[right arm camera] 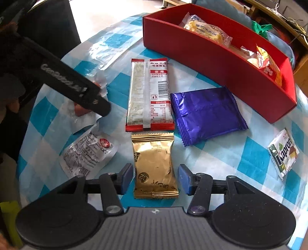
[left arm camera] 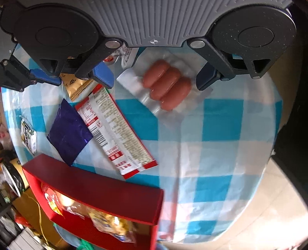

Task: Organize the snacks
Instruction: 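Move the left gripper to the sausage pack while the right gripper approaches the gold sachet, then grasp the sausage pack with the left gripper while the right gripper grasps the gold sachet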

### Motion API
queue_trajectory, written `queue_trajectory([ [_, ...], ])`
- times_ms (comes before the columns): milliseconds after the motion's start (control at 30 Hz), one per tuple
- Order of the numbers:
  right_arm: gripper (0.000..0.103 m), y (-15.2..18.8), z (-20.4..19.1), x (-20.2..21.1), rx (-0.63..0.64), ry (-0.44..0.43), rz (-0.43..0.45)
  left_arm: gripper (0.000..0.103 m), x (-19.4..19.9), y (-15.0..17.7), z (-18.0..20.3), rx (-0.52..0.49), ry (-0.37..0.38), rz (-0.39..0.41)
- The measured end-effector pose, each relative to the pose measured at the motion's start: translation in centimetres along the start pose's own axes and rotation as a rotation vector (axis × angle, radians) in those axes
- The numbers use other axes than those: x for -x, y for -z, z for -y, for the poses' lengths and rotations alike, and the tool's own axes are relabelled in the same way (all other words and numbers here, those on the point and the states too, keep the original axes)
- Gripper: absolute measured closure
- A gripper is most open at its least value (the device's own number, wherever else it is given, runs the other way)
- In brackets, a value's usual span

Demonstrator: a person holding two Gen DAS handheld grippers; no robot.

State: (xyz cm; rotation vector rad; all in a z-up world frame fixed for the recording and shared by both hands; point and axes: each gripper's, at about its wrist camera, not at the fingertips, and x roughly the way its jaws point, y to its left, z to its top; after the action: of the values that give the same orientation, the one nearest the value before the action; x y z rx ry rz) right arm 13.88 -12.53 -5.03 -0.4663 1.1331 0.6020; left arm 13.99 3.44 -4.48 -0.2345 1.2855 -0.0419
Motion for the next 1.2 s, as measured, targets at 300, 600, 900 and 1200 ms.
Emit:
queue_trajectory([
  [300, 0.023, -0.4, 0.4, -0.7, -0.026, -0.067, 0.008, 0.007, -0.9, -1.0, 2.3, -0.278, -0.059, -0.022],
  [600, 0.003, -0.6, -0.3, -1.6, -0.033, -0.090, -0.006, 0.007, -2.0, -0.6, 3.3, -0.488, -0.054, -0.087],
  [900, 0.027, -0.4, 0.9, -1.0, -0.085, -0.070, 0.018, 0.000, -3.2, -2.0, 1.9, -0.520, -0.033, -0.115],
  [1200, 0.066, -0.1, 2.2, -0.2, -0.131, -0.025, 0.043, 0.009, -1.7, -0.2, 1.9, -0.470, -0.079, -0.031],
])
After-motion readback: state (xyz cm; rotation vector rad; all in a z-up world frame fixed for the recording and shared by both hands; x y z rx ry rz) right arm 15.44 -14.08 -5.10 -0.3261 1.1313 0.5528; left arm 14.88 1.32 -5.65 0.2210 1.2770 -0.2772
